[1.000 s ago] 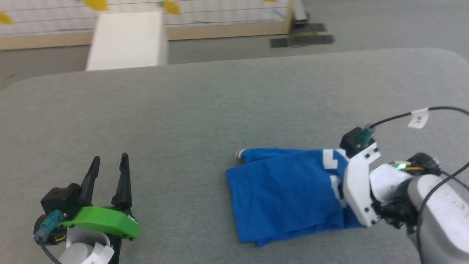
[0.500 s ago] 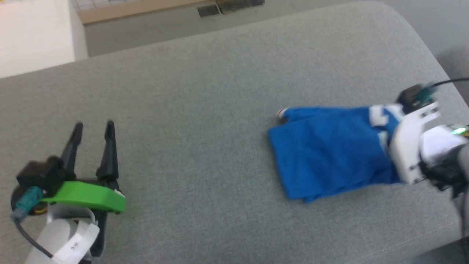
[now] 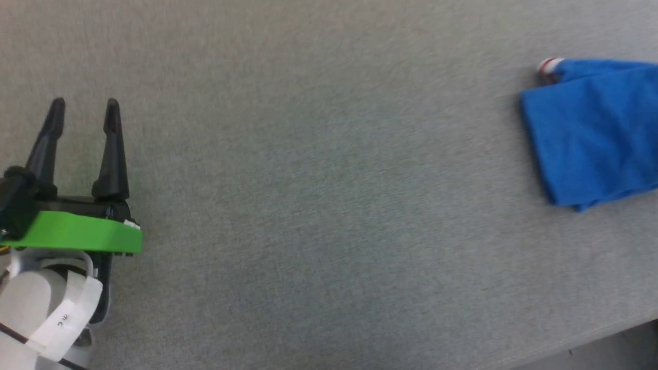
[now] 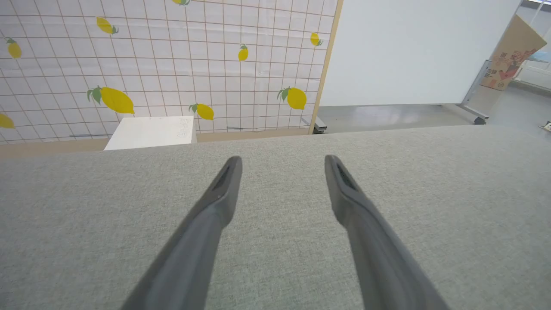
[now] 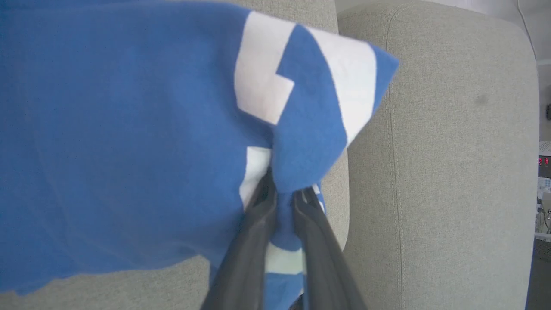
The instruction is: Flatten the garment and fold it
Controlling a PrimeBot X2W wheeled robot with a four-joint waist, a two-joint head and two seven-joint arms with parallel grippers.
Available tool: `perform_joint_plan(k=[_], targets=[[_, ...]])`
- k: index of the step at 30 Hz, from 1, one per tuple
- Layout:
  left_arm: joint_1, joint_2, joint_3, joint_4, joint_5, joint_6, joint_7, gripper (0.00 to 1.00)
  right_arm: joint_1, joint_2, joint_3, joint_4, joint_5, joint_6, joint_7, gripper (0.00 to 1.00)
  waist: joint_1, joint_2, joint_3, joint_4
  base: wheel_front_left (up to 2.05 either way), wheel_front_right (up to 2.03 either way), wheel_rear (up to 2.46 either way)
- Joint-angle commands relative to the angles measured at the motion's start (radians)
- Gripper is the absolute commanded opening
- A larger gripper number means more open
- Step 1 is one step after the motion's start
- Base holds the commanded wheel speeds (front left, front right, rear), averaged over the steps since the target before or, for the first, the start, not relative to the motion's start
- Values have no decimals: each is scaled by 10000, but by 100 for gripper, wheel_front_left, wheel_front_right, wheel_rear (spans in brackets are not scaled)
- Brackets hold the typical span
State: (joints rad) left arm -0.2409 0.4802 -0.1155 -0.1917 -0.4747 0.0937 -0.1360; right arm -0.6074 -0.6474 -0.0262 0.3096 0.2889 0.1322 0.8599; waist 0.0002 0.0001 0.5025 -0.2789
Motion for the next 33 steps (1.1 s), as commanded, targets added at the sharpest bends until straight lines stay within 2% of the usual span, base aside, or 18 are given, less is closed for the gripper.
perform_joint_plan(k=[1,3,8,9,10,18,26,33], targets=[[-196,131,33,-110,57,41,55,100,-233,-194,-231,220,-43,-15,-245,0,-2,-1,1205,708,0,0,0],[-225,193,74,-225,58,59,92,100,-274,-424,-243,484,-143,-15,-381,0,-2,-1,1384,790,0,0,0],[-163,310,151,-378,60,119,158,100,-385,-454,-649,1069,-408,-15,-901,0,-2,-1,1567,893,0,0,0],[-134,330,161,-393,51,129,180,100,-393,-493,-671,1173,-492,-15,-1048,35,-2,-1,1581,906,0,0,0],[-118,344,165,-403,42,132,196,100,-405,-509,-693,1252,-533,-15,-1135,100,-2,-1,1589,914,0,0,0],[-16,369,145,-321,-24,136,173,100,-663,-650,-913,1725,-617,-15,-1519,100,-2,-1,1239,884,0,0,0],[240,150,12,230,-211,84,-56,100,-1196,-631,-878,1336,-201,-15,-2019,100,-2,-1,96,668,0,0,0],[650,-122,-10,861,-446,57,-435,100,-2048,26,-128,672,429,-15,-2991,100,-2,-1,-1289,209,0,0,0]])
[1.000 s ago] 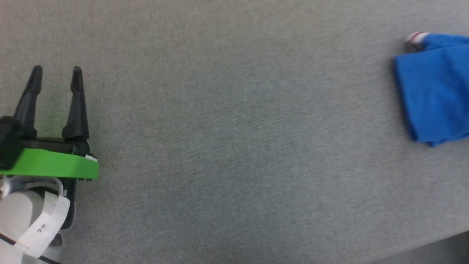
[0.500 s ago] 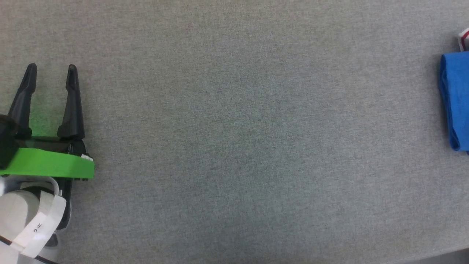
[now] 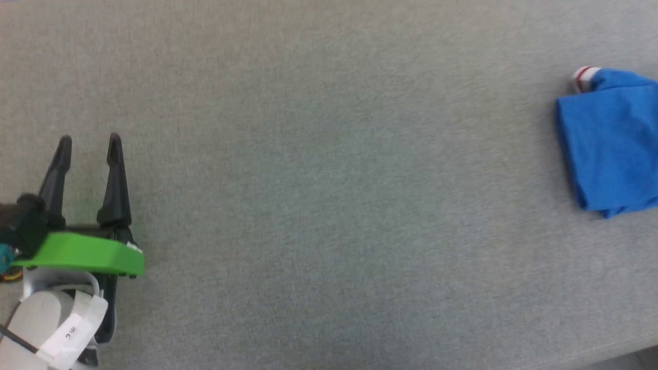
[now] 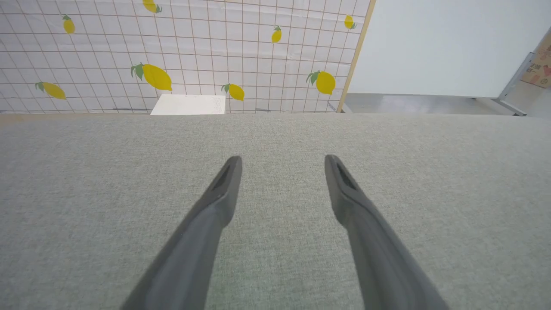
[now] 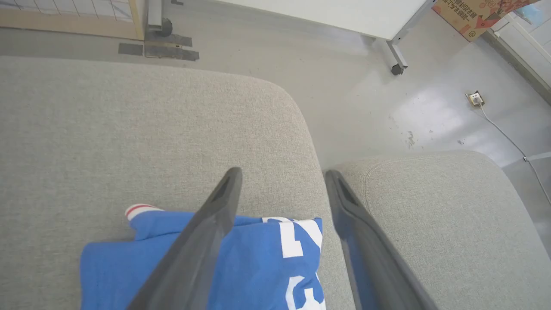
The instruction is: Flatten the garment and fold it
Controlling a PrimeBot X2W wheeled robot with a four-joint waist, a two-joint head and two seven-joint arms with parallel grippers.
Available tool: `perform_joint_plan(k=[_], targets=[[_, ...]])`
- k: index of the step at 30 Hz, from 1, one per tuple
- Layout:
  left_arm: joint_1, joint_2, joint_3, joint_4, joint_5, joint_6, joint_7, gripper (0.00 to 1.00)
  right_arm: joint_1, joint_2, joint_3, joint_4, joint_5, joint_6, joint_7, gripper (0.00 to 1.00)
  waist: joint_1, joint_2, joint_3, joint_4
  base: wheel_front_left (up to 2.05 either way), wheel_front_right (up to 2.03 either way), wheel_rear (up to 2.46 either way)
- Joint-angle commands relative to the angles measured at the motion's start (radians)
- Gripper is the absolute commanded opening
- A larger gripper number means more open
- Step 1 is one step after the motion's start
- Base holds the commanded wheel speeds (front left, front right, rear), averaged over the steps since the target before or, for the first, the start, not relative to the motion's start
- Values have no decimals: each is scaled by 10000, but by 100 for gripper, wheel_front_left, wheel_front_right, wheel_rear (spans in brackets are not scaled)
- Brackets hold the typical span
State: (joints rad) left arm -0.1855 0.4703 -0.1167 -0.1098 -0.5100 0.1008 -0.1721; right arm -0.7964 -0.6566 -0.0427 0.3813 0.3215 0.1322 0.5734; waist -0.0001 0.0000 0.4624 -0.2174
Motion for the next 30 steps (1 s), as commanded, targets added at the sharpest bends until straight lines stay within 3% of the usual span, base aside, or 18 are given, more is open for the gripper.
perform_joint_plan(k=[1,10,17,30], targets=[[155,-65,-5,105,-123,-13,-113,100,-260,276,100,-82,215,-15,-304,100,1,0,-1040,-450,0,0,0],[684,-502,39,644,-304,80,-530,100,-753,2231,631,-199,598,-15,-3326,100,1,0,-2530,-706,0,0,0],[1013,-740,102,862,-360,100,-708,100,-138,3673,484,-489,533,-15,-5738,100,1,0,-3324,-392,0,0,0],[1299,-933,177,1042,-422,138,-804,100,2534,5637,-129,-1617,-178,-15,-7748,100,1,0,-3910,926,0,0,0]])
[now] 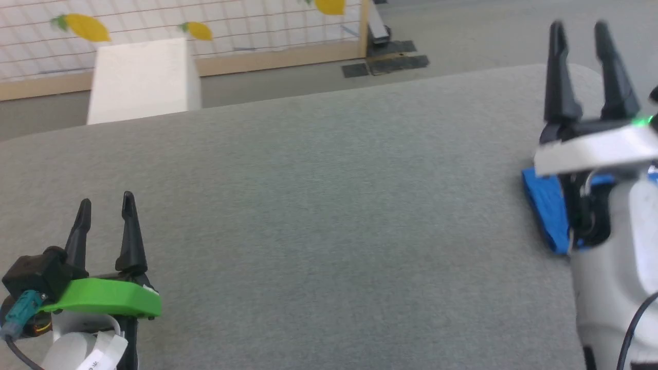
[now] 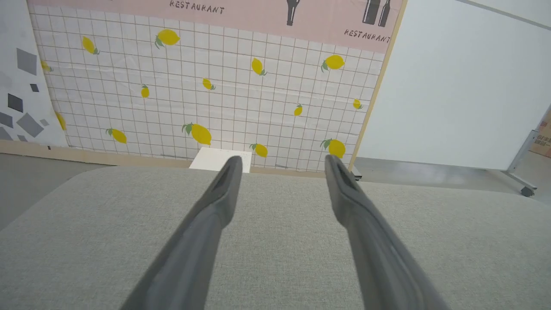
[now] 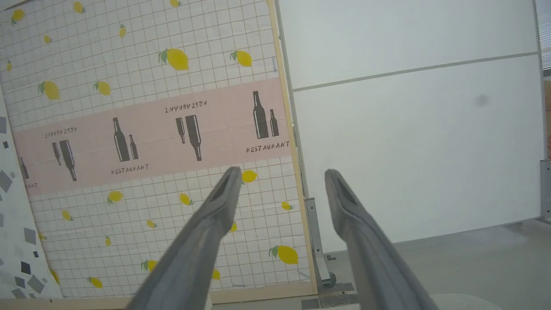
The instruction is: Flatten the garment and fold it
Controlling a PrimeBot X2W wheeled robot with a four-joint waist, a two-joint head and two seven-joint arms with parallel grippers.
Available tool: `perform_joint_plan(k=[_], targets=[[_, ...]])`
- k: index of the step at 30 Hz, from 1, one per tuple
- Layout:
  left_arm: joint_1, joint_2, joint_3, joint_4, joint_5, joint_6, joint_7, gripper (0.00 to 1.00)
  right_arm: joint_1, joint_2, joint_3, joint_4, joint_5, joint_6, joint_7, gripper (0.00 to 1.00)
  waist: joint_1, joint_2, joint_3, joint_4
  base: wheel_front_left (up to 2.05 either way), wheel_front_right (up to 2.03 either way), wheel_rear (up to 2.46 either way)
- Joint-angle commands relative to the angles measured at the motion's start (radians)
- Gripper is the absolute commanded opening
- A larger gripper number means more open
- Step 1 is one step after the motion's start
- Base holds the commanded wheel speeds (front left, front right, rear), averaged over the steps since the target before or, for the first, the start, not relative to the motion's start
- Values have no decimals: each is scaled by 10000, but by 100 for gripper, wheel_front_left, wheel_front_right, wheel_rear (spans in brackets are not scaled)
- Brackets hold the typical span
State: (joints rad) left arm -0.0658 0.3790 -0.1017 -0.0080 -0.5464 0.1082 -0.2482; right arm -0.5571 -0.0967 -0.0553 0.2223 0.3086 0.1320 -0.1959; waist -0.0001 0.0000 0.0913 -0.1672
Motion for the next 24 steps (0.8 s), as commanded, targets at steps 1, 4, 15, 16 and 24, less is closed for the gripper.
perform_joint_plan(k=[1,4,15,16,24], targets=[[103,-39,17,42,-56,56,-48,100,393,139,-29,-140,-99,-13,-152,100,1,0,-215,564,0,0,0],[96,-76,-3,91,-50,39,-60,100,1028,316,-108,-357,-204,-13,-312,100,1,0,-236,889,0,0,0],[128,-232,-317,571,-7,-136,-75,100,3291,461,-307,-608,-227,-13,-578,100,1,0,-488,1729,0,0,0],[138,-236,-364,617,-4,-161,-59,100,3430,461,-321,-616,-205,-13,-592,100,1,0,-503,1753,0,0,0],[227,-279,-668,966,-36,-355,-4,100,4598,463,-225,-580,-468,-13,-645,100,1,0,-626,1845,0,0,0]])
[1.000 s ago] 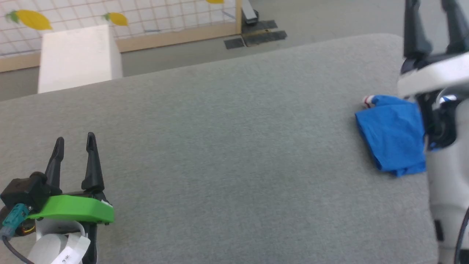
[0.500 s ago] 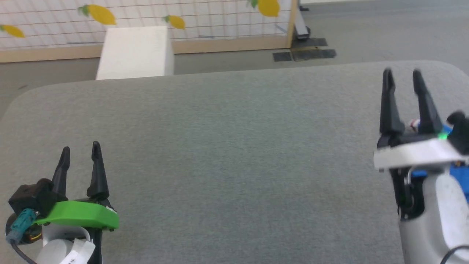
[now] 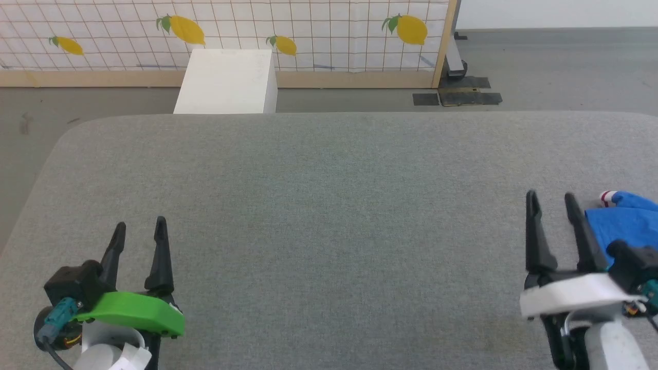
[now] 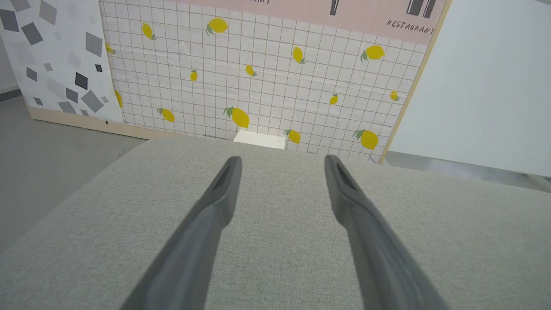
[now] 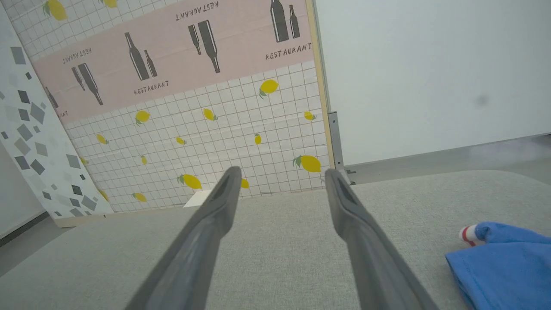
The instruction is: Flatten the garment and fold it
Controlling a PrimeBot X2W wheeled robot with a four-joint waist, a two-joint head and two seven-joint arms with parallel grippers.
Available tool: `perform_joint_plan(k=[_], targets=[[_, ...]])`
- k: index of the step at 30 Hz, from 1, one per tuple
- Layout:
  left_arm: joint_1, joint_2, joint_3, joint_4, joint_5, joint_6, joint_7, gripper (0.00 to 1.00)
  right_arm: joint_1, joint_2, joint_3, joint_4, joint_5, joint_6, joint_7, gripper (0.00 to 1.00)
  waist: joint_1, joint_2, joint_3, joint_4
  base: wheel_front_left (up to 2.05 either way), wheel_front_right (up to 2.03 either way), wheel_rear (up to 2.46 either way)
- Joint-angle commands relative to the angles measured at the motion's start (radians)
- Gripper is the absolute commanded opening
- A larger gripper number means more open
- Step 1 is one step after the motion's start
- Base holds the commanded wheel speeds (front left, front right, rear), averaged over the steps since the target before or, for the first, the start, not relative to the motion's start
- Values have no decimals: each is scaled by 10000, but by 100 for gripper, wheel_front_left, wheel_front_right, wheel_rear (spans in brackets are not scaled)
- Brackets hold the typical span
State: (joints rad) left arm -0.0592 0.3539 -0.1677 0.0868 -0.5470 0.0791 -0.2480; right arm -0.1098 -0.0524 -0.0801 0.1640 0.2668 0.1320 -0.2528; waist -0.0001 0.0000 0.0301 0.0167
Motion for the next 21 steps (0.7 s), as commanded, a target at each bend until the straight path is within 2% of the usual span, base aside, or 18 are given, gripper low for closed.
perform_joint_plan(k=[1,12,21], targets=[[183,-36,-24,52,-42,-70,-7,100,250,21,53,14,-101,-13,-78,100,1,0,-39,8,0,0,0],[342,-85,-149,301,-152,-189,-27,100,1046,21,334,117,-442,-13,-83,100,1,0,-88,44,0,0,0],[291,67,-513,556,215,-198,46,100,1124,22,395,251,-484,-13,-50,100,1,0,-33,-43,0,0,0]])
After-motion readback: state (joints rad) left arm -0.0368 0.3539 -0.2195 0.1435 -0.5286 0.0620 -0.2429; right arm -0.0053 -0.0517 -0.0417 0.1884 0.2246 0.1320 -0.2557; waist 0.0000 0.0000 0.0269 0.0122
